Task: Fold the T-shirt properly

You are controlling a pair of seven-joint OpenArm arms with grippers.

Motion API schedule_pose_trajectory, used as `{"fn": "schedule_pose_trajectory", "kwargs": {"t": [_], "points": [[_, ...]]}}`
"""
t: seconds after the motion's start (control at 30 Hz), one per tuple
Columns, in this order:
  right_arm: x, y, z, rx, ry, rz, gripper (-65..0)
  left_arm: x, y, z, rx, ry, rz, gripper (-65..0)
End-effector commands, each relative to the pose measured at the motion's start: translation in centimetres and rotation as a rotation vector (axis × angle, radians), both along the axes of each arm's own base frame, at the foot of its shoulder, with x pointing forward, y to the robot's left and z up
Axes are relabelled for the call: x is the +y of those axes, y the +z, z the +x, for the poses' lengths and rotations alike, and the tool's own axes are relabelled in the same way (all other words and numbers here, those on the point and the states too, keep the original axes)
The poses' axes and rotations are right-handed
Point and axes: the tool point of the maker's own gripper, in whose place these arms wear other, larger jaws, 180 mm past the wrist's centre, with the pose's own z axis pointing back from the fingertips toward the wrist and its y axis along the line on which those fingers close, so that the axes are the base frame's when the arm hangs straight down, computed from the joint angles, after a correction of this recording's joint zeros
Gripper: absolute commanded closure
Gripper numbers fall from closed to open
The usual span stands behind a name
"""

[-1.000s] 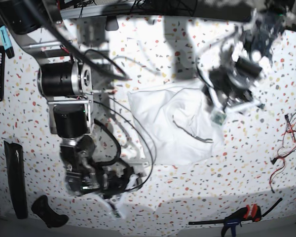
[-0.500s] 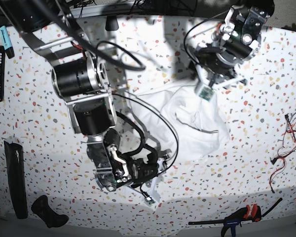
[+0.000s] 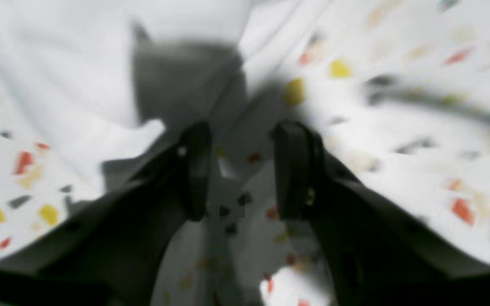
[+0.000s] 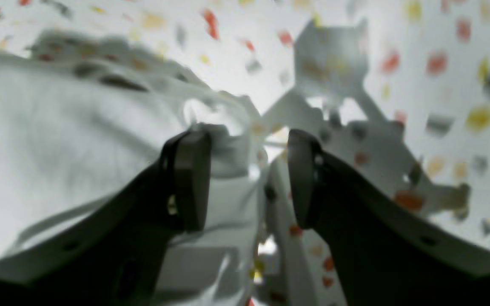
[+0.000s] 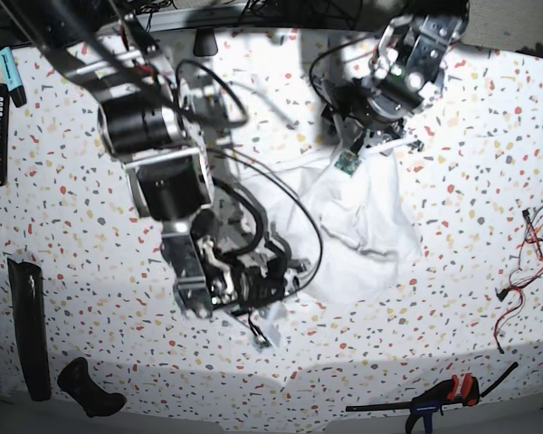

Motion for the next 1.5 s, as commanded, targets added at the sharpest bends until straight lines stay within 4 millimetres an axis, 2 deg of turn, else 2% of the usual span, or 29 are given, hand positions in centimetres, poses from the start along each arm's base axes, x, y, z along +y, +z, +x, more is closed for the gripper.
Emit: {"fn": "schedule_pose_trajectory", "kwargs": {"t": [0.0, 0.1, 0.2, 0.43, 0.63, 0.77, 0.97, 1.07, 1.13, 1.2, 1.3, 1.47], "points": [[-0.2, 1.7, 1.2, -0.035, 0.005, -0.010, -29.0, 0.1, 0.2, 1.2, -0.025, 0.008, 0.000, -24.5], [-1.3, 0.3, 0.2, 0.015, 0.009, -0.050, -29.0, 0.9, -0.8, 2.6, -0.014, 0.015, 0.035, -24.5], [-2.0, -0.3, -1.1, 0.075, 0.038, -0.052, -29.0, 1.4, -0.8, 4.3, -0.024, 0.022, 0.053, -24.5], [-5.5, 0.0, -2.4, 0.134, 0.016, -0.067, -29.0, 3.0, 0.0, 7.4, -0.077, 0.029, 0.120, -24.5], [-7.3, -0.7, -6.0, 0.160, 0.026, -0.044, -29.0, 5.6, 1.3, 9.7, -0.128, 0.039, 0.176, -24.5], [-7.4, -1.0, -9.1, 0.160, 0.051, -0.022, -29.0, 5.8, 2.0, 10.5, -0.155, 0.039, 0.168, -24.5], [-5.2, 0.0, -13.7, 0.137, 0.114, 0.047, -29.0, 5.4, 2.0, 10.4, -0.152, 0.039, 0.150, -24.5], [-4.8, 0.6, -15.1, 0.106, 0.129, 0.047, -29.0, 5.5, 1.9, 10.4, -0.148, 0.039, 0.153, -24.5], [-5.0, 0.9, -15.3, 0.087, 0.127, 0.040, -29.0, 5.5, 2.0, 10.4, -0.149, 0.039, 0.154, -24.5], [-5.9, 1.2, -14.6, 0.068, 0.102, 0.021, -29.0, 5.6, 2.1, 10.5, -0.156, 0.039, 0.161, -24.5], [-7.9, 2.2, -13.3, 0.029, 0.034, 0.012, -29.0, 5.9, 2.9, 11.3, -0.183, 0.039, 0.172, -24.5], [-12.5, 4.9, -11.3, -0.063, -0.094, 0.011, -29.0, 6.0, 5.9, 13.7, -0.258, 0.042, 0.171, -24.5]]}}
